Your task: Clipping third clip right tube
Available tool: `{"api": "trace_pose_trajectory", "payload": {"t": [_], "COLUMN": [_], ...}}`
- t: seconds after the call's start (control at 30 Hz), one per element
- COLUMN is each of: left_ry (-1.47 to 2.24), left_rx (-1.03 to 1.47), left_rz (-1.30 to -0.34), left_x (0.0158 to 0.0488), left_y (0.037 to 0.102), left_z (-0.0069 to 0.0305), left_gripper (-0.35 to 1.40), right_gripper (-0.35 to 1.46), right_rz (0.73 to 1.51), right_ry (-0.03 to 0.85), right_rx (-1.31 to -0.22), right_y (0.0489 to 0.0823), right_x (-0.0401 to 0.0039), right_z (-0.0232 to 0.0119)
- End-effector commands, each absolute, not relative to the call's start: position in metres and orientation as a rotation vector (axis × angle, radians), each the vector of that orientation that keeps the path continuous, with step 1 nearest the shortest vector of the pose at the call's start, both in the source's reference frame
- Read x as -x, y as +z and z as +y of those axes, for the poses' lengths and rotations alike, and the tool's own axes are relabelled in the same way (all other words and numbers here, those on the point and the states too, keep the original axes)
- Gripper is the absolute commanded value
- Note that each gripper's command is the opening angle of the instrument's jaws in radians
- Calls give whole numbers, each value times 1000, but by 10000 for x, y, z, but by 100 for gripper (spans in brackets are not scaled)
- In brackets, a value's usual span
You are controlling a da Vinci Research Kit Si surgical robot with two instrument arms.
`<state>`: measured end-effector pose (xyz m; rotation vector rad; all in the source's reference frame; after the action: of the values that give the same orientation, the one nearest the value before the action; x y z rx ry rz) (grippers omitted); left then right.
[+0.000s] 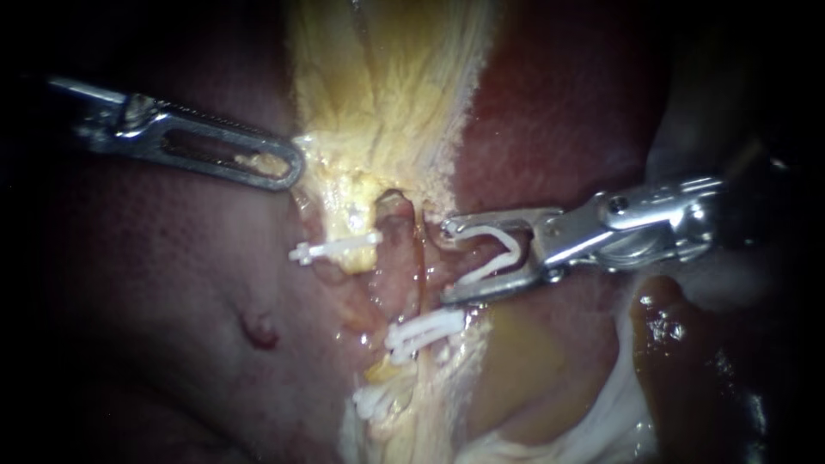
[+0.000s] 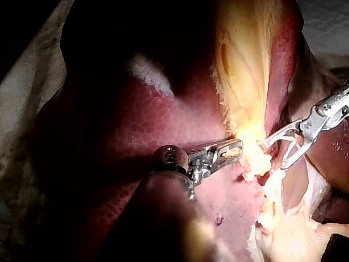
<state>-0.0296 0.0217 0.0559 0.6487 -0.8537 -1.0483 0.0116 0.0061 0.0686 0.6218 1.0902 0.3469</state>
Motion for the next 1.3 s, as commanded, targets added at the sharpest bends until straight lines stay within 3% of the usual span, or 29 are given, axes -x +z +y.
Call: {"api": "trace_pose_trajectory", "payload": {"t": [0.03,0.3,0.53,1.3], "left_ry": [-1048,-1048,-1048,-1046], "left_rx": [-648,-648,-648,-649], "left_rz": [-853,-853,-853,-854], "left_x": [296,296,296,294], "left_y": [559,559,560,562], "left_z": [217,217,217,218], "left_gripper": [-35,-35,-35,-35], "right_gripper": [50,49,49,48], "right_rz": [1109,1228,1303,1381], "right_ry": [378,507,550,499], "right_rx": [-634,-769,-859,-979], "right_y": [690,700,694,662], "right_x": [-119,-133,-145,-144], "right_z": [64,73,70,64]}}
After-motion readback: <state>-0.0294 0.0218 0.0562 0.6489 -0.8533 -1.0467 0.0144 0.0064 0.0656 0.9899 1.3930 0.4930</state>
